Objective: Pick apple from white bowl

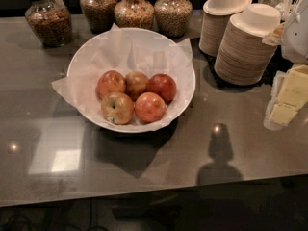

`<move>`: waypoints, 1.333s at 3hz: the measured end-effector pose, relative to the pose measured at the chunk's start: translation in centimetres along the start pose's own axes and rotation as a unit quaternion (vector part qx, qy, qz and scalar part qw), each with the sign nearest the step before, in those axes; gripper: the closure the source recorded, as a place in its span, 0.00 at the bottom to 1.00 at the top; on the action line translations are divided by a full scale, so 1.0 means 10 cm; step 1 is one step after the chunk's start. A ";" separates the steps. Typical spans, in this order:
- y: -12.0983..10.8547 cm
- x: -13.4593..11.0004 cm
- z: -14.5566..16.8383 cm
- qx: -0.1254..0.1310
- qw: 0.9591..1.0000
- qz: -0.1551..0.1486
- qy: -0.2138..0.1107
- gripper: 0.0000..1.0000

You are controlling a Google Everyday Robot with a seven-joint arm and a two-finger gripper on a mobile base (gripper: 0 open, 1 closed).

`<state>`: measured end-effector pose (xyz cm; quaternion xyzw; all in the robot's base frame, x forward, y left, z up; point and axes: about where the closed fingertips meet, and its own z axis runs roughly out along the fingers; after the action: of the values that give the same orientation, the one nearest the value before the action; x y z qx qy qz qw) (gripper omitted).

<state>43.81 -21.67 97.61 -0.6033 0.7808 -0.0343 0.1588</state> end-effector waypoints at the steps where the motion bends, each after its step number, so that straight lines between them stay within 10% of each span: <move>1: 0.00 0.00 0.00 0.000 1.000 0.000 0.000 0.00; 4: -0.05 -0.98 0.04 0.029 0.990 -0.088 -0.104 0.00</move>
Offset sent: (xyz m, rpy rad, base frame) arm 0.0200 0.0398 -0.0041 0.1548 -0.0177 0.0687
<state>46.53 -12.40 99.37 -0.6650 0.7026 -0.0073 0.2530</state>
